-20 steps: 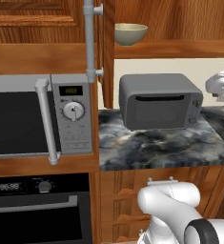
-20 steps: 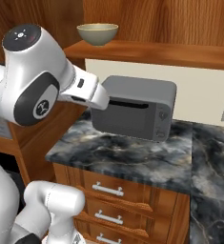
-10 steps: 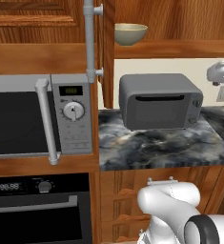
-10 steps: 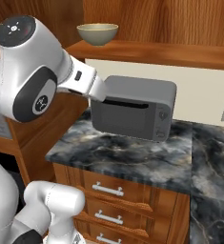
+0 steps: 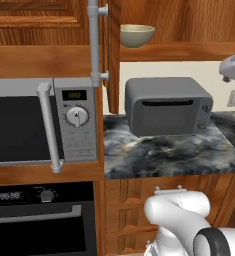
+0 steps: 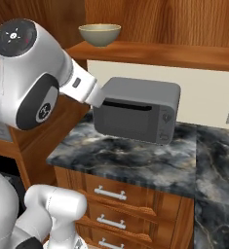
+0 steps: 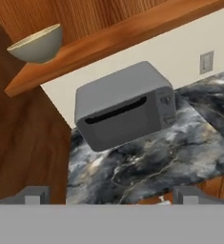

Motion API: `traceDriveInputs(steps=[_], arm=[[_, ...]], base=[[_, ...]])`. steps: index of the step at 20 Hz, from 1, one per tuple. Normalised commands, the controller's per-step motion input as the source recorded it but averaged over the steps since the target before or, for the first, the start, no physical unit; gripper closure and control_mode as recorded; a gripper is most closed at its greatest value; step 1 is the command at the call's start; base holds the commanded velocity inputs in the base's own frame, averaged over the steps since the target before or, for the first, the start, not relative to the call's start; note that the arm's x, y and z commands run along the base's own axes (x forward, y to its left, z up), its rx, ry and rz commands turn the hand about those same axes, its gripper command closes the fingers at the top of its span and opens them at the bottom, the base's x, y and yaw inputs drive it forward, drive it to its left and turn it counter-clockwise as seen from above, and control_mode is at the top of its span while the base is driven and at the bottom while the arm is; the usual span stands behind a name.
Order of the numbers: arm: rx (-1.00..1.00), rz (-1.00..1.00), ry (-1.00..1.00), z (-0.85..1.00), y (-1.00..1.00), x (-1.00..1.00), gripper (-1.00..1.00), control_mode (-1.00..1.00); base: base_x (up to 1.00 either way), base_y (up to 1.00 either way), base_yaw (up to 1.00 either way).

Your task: Move the bowls from the cabinet to the plates on the dining table.

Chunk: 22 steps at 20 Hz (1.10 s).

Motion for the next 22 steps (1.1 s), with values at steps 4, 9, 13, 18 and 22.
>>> traceDriveInputs(steps=[4,9,13,18,22], arm=[[0.22,-0.05,-0.07,0.0,0.02,0.0,-1.0,-1.0],[0.17,-0.07,-0.1,0.02,0.07,0.03,-1.0,-1.0],[0.13,-0.08,-0.1,0.06,0.11,0.06,-1.0,-1.0],[0.11,-0.04,-0.01,0.11,0.02,0.17,-1.0,-1.0],[0.14,0.0,0.01,0.08,0.0,0.24,-1.0,-1.0]], base=[[0.0,0.0,0.0],[0.0,0.0,0.0],[0.0,0.0,0.0],[0.0,0.0,0.0],[0.0,0.0,0.0]])
